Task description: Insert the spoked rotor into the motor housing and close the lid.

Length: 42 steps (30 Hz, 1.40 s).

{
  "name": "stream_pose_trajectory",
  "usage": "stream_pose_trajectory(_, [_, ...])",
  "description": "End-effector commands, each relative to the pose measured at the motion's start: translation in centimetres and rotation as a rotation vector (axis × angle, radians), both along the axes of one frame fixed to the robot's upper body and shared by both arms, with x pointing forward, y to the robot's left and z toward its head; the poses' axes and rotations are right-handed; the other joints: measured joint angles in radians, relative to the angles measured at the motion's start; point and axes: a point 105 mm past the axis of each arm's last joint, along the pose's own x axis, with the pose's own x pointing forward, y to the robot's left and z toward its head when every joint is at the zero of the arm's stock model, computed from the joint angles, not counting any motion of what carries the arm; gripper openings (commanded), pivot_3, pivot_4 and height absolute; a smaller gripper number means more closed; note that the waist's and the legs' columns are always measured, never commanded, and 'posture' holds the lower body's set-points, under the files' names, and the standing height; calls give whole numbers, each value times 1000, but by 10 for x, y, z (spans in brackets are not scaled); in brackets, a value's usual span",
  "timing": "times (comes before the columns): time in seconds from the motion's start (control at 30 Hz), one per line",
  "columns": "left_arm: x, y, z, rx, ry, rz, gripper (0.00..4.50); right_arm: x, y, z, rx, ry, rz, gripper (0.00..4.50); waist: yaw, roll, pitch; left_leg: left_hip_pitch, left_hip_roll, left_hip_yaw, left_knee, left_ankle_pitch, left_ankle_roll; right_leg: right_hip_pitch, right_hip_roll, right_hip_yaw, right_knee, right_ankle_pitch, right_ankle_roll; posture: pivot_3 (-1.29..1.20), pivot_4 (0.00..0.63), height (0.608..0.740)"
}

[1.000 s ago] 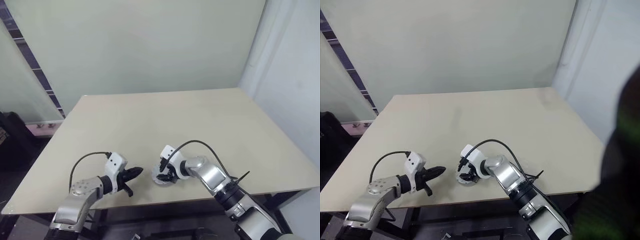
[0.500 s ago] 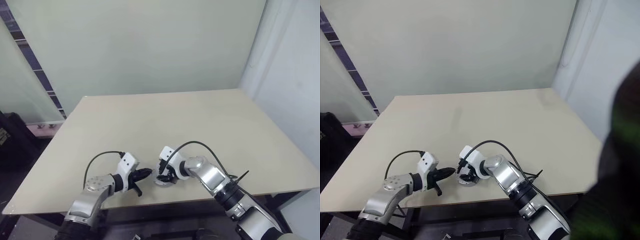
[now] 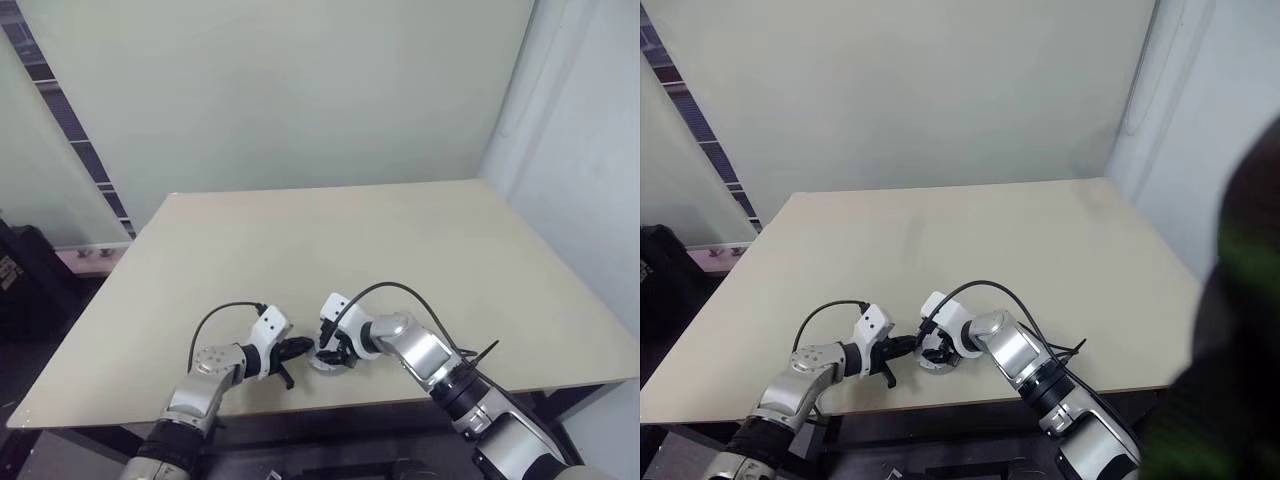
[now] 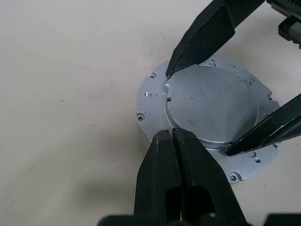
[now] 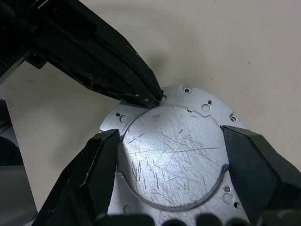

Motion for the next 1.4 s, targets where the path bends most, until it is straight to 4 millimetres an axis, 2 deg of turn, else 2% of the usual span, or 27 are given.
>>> stream_pose_trajectory(0.03, [-1, -6, -2, 14, 10, -37, 0, 2, -12, -7, -46, 16, -28, 3215, 0, 0, 0, 0, 0, 0, 0, 0, 0, 0, 0, 0, 0, 0, 0, 0, 0, 740])
stream_pose_trajectory(0.37, [-6, -7, -7, 32, 26, -54, 0, 8, -7, 5, 32, -6, -42, 3215, 0, 0, 0, 0, 0, 0, 0, 0, 0, 0, 0, 0, 0, 0, 0, 0, 0, 740])
stream_pose_trajectory(0.4, [-6, -7, -7, 31, 27, -54, 0, 8, -6, 7, 49, 0, -44, 3933, 0, 0, 0, 0, 0, 0, 0, 0, 0, 0, 0, 0, 0, 0, 0, 0, 0, 740])
stream_pose_trajectory(0.47, [-6, -8, -7, 31, 29, -56, 0, 9, -4, 12, 79, 11, -52, 4473, 0, 0, 0, 0, 0, 0, 0, 0, 0, 0, 0, 0, 0, 0, 0, 0, 0, 740])
stream_pose_trajectory(0.87, [-5, -10, -7, 29, 30, -64, 0, 23, -11, 36, 208, 11, -136, 4473, 0, 0, 0, 0, 0, 0, 0, 0, 0, 0, 0, 0, 0, 0, 0, 0, 0, 740])
stream_pose_trajectory(1.0, [-6, -12, -7, 29, 30, -69, 0, 38, -27, 50, 293, 21, -266, 4473, 0, 0, 0, 0, 0, 0, 0, 0, 0, 0, 0, 0, 0, 0, 0, 0, 0, 740])
stream_pose_trajectory(1.23, [-5, -14, -6, 29, 27, -78, 0, 47, -63, 42, 383, 275, -533, 4473, 0, 0, 0, 0, 0, 0, 0, 0, 0, 0, 0, 0, 0, 0, 0, 0, 0, 740])
stream_pose_trajectory(1.4, [-6, -16, -6, 25, 23, -84, 0, 39, -76, 28, 482, 560, -687, 4473, 0, 1, 0, 0, 0, 0, 0, 0, 0, 0, 0, 0, 0, 0, 0, 0, 0, 740])
